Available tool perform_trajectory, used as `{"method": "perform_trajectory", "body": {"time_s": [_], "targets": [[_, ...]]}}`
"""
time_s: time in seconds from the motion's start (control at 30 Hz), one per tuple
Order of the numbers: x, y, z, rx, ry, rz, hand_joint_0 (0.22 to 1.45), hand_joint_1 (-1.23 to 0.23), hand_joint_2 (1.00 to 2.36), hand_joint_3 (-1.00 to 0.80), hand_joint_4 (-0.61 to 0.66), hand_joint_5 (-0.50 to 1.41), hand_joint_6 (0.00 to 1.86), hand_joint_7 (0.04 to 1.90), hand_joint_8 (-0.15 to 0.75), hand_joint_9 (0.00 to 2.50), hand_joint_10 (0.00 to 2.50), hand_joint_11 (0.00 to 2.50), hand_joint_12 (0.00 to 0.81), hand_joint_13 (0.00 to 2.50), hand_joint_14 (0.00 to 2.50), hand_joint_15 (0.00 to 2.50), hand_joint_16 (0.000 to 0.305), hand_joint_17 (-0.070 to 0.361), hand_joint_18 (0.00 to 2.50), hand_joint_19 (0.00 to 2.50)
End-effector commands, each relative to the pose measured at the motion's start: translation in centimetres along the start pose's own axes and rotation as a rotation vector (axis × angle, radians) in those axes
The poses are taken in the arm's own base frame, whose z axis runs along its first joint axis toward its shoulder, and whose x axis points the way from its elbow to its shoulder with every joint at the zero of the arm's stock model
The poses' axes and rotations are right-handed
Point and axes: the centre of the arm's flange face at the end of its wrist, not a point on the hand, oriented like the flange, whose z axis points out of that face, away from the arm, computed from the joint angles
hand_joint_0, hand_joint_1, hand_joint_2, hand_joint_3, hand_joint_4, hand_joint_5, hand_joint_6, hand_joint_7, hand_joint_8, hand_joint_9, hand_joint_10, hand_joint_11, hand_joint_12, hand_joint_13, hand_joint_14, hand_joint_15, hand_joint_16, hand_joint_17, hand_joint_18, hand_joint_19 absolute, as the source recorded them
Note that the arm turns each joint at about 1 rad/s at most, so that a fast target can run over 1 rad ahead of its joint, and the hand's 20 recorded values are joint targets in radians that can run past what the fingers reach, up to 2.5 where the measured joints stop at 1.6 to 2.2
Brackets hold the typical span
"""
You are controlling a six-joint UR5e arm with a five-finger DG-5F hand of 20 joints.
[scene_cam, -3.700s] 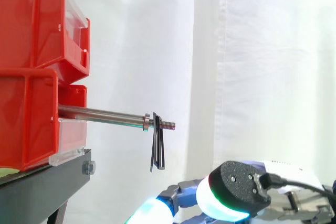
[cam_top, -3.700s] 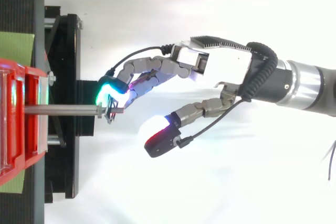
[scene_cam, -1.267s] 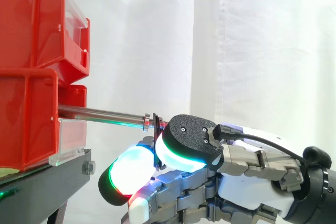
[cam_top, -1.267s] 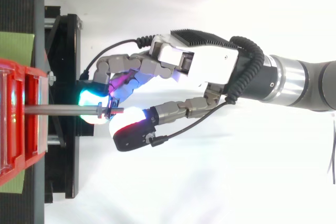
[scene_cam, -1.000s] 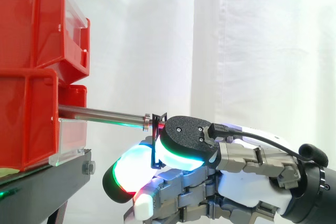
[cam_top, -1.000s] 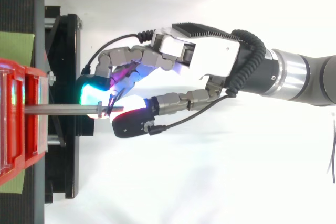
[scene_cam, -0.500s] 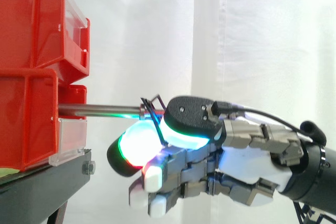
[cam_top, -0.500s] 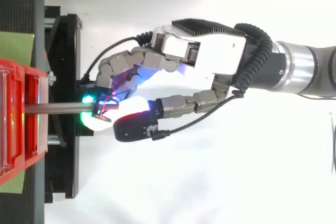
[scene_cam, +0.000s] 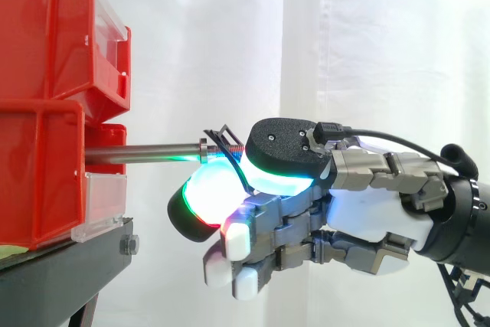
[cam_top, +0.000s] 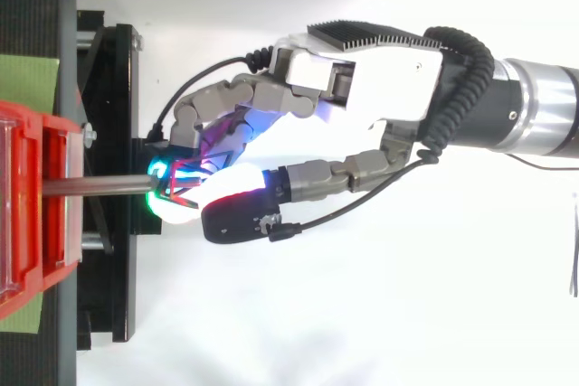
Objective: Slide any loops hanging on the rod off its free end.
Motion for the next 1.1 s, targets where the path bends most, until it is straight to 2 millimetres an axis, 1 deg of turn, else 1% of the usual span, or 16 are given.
{"method": "perform_trajectory", "body": {"time_s": [0.0, 0.03, 0.1, 0.13, 0.17, 0.43, 0.5, 0.53, 0.57, 0.67, 0.7, 0.83, 0.9, 1.0, 1.07], "targets": [[-0.2, -0.2, -1.3, 0.12, 0.058, -0.003, 0.59, -0.65, 1.02, 0.06, 0.31, -0.2, 0.87, 1.02, 0.339, 0.78, 0.02, 0.42, 0.417, 0.82, 0.02, 0.45, 0.075, 0.169, 0.72, 0.66], [-0.6, 0.4, -1.7, 0.155, 0.083, -0.002, 0.59, -0.65, 1.02, 0.06, 0.31, -0.2, 0.87, 1.01, 0.339, 0.78, 0.02, 0.42, 0.415, 0.82, 0.02, 0.45, 0.075, 0.169, 0.72, 0.65], [-1.1, 1.5, -1.8, 0.173, 0.092, -0.001, 0.59, -0.65, 1.02, 0.06, 0.31, -0.2, 0.87, 1.02, 0.341, 0.79, 0.01, 0.42, 0.418, 0.82, 0.02, 0.45, 0.076, 0.17, 0.72, 0.66], [-1.2, 1.8, -1.9, 0.18, 0.094, -0.001, 0.58, -0.65, 1.02, 0.06, 0.31, -0.2, 0.87, 1.02, 0.341, 0.79, 0.01, 0.43, 0.417, 0.82, 0.02, 0.44, 0.076, 0.17, 0.72, 0.66], [-1.7, 2.6, -2.0, 0.197, 0.101, 0.002, 0.58, -0.65, 1.02, 0.06, 0.31, -0.2, 0.87, 1.02, 0.341, 0.79, 0.01, 0.43, 0.42, 0.82, 0.02, 0.45, 0.076, 0.171, 0.72, 0.66], [-3.2, 4.7, -3.3, 0.302, 0.129, 0.018, 0.57, -0.66, 1.02, 0.0, 0.3, -0.2, 0.86, 1.05, 0.331, 0.78, 0.01, 0.42, 0.411, 0.81, 0.02, 0.46, 0.073, 0.165, 0.7, 0.67], [-3.8, 5.5, -3.6, 0.326, 0.133, 0.024, 0.57, -0.66, 1.02, -0.01, 0.3, -0.2, 0.86, 1.05, 0.329, 0.78, 0.01, 0.42, 0.41, 0.81, 0.02, 0.46, 0.073, 0.164, 0.7, 0.67], [-3.8, 5.5, -3.6, 0.326, 0.133, 0.024, 0.57, -0.65, 1.02, -0.02, 0.29, -0.2, 0.86, 1.07, 0.327, 0.78, 0.01, 0.42, 0.408, 0.81, 0.02, 0.46, 0.073, 0.163, 0.7, 0.67], [-4.3, 6.5, -4.1, 0.361, 0.144, 0.027, 0.57, -0.65, 1.02, -0.03, 0.29, -0.2, 0.86, 1.06, 0.329, 0.77, 0.01, 0.43, 0.405, 0.81, 0.02, 0.45, 0.072, 0.162, 0.69, 0.67], [-4.7, 7.2, -4.7, 0.398, 0.155, 0.031, 0.56, -0.64, 1.02, -0.07, 0.28, -0.2, 0.85, 1.1, 0.317, 0.77, 0.02, 0.43, 0.399, 0.8, 0.02, 0.46, 0.069, 0.156, 0.67, 0.68], [-4.9, 7.9, -5.1, 0.425, 0.163, 0.04, 0.56, -0.63, 1.02, -0.09, 0.27, -0.2, 0.85, 1.1, 0.318, 0.77, 0.02, 0.43, 0.398, 0.8, 0.02, 0.46, 0.069, 0.156, 0.67, 0.68], [-5.3, 8.8, -5.6, 0.463, 0.167, 0.062, 0.56, -0.58, 1.02, -0.16, 0.26, -0.19, 0.85, 1.1, 0.318, 0.77, 0.02, 0.43, 0.398, 0.8, 0.02, 0.46, 0.07, 0.157, 0.67, 0.68], [-5.4, 8.9, -5.7, 0.47, 0.166, 0.069, 0.56, -0.57, 1.02, -0.19, 0.26, -0.19, 0.85, 1.11, 0.315, 0.77, 0.01, 0.42, 0.396, 0.8, 0.02, 0.47, 0.069, 0.156, 0.67, 0.69], [-5.2, 9.4, -5.7, 0.473, 0.17, 0.08, 0.56, -0.56, 1.02, -0.16, 0.25, -0.18, 0.84, 1.14, 0.32, 0.78, 0.02, 0.42, 0.393, 0.81, 0.02, 0.46, 0.069, 0.156, 0.68, 0.69], [-5.1, 9.3, -5.7, 0.476, 0.168, 0.093, 0.57, -0.6, 1.03, -0.11, 0.26, -0.19, 0.85, 1.13, 0.318, 0.77, 0.02, 0.42, 0.395, 0.81, 0.02, 0.46, 0.069, 0.156, 0.68, 0.69]]}}
